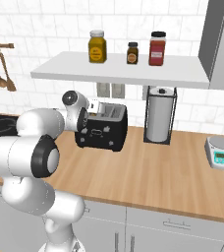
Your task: Start the toaster. Once the lever pops up, take the bread to the plate on the dining counter.
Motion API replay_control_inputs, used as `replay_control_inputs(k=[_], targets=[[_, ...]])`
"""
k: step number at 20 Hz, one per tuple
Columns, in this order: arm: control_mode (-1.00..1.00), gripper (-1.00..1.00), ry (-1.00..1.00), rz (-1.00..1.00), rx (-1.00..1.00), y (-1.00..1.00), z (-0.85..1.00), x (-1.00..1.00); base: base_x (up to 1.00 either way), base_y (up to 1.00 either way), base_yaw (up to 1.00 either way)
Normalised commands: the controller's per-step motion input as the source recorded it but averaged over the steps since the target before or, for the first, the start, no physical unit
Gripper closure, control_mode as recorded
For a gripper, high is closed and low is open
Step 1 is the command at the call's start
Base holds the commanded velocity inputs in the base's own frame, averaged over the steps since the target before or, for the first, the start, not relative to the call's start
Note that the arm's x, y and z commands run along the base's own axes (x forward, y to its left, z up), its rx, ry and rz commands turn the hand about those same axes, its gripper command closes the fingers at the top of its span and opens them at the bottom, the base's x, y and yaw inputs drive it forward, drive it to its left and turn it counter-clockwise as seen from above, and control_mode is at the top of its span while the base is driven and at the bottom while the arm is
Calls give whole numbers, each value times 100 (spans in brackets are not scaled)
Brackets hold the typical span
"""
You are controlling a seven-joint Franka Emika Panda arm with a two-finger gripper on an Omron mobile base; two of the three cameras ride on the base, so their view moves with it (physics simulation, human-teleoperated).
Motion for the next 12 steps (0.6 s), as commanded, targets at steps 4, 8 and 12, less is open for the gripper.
replay_control_inputs(k=[4, 8, 12], targets=[[-100, -100, 0, 0, 0, 0, 0, 0, 0, 0, 0], [-100, -100, 0, 0, 0, 0, 0, 0, 0, 0, 0], [-100, -100, 0, 0, 0, 0, 0, 0, 0, 0, 0]])
